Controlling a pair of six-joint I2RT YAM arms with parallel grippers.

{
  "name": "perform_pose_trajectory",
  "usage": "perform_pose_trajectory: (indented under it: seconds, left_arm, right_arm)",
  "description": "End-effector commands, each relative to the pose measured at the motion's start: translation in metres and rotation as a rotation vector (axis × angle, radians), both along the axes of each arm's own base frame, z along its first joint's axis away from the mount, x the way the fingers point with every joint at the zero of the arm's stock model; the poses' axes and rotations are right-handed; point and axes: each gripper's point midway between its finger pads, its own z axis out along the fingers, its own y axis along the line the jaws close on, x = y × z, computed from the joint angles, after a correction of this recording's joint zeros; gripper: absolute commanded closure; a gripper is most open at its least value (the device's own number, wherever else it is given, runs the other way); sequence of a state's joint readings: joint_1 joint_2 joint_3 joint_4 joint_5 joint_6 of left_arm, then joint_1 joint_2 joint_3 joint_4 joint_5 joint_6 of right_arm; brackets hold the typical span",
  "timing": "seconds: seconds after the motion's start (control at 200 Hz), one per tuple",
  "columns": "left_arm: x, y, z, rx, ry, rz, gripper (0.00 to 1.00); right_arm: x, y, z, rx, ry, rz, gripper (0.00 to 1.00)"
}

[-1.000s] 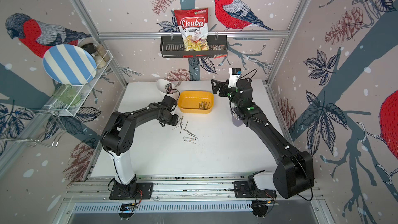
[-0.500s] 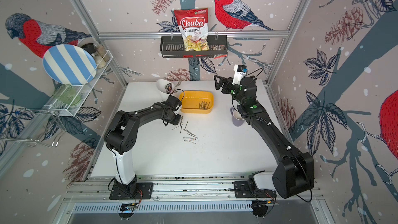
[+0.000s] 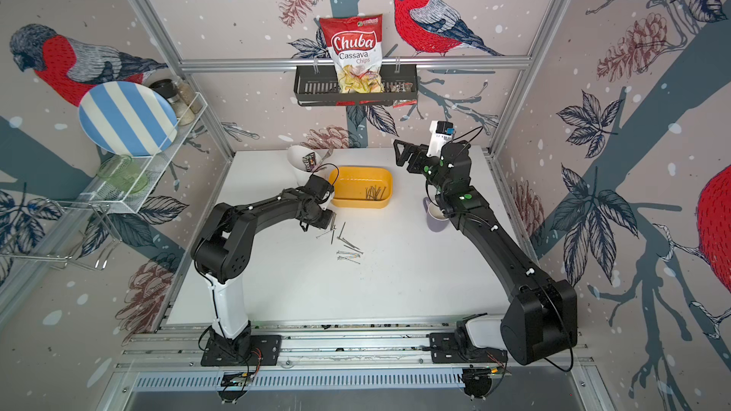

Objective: Put the nails on the desktop into the storage box
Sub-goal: Pick up the nail from the center of the board.

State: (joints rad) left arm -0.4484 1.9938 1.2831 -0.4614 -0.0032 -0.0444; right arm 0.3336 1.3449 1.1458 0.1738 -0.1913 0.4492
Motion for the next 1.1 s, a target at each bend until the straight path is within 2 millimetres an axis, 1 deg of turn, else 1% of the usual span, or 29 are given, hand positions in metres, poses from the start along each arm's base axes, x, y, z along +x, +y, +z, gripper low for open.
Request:
perform_pose_trajectory:
  seconds: [0.0, 0.075, 0.205, 0.275, 0.425, 0.54, 0.59, 0.73, 0.775, 0.875, 0.94, 0.985, 1.03, 1.095]
  left_arm:
    - [-0.068, 0.010, -0.027, 0.021, 0.289, -0.023, 1.00]
    - [-0.061, 0.002, -0.011, -0.034, 0.263, -0.013, 1.00]
    - [-0.042, -0.008, 0.028, -0.133, 0.178, 0.035, 1.00]
    - [-0.035, -0.012, 0.044, -0.180, 0.148, 0.054, 1.00]
    - [-0.029, -0.014, 0.067, -0.219, 0.095, 0.083, 1.00]
    - [-0.024, -0.012, 0.078, -0.222, 0.061, 0.112, 1.00]
    - [-0.020, -0.012, 0.084, -0.231, 0.044, 0.122, 1.00]
    - [0.005, -0.022, 0.112, -0.289, -0.021, 0.149, 1.00]
    - [0.015, -0.028, 0.124, -0.318, -0.047, 0.157, 1.00]
    - [0.037, -0.042, 0.143, -0.384, -0.090, 0.173, 1.00]
    - [0.051, -0.049, 0.148, -0.413, -0.109, 0.188, 1.00]
    - [0.060, -0.054, 0.148, -0.430, -0.116, 0.200, 1.00]
    - [0.069, -0.060, 0.147, -0.447, -0.117, 0.208, 1.00]
    - [0.082, -0.069, 0.140, -0.470, -0.106, 0.211, 1.00]
  right_arm:
    - [0.002, 0.005, -0.006, 0.027, 0.038, 0.023, 0.00]
    - [0.004, 0.011, -0.015, 0.031, 0.089, 0.045, 0.00]
    - [0.008, 0.019, -0.028, 0.034, 0.145, 0.075, 0.00]
    - [0.009, 0.020, -0.033, 0.039, 0.157, 0.076, 0.00]
    - [0.012, 0.025, -0.044, 0.047, 0.190, 0.086, 0.00]
    - [0.013, 0.029, -0.054, 0.053, 0.223, 0.098, 0.00]
    - [0.013, 0.031, -0.055, 0.054, 0.231, 0.106, 0.00]
    - [0.013, 0.032, -0.057, 0.045, 0.243, 0.108, 0.00]
    - [0.012, 0.031, -0.059, 0.041, 0.250, 0.105, 0.00]
    - [0.009, 0.030, -0.063, 0.029, 0.273, 0.104, 0.00]
    - [0.006, 0.028, -0.064, 0.017, 0.285, 0.101, 0.00]
    - [0.003, 0.026, -0.064, 0.006, 0.290, 0.099, 0.00]
    - [0.000, 0.025, -0.063, -0.005, 0.292, 0.094, 0.00]
    - [-0.005, 0.021, -0.061, -0.018, 0.291, 0.088, 0.00]
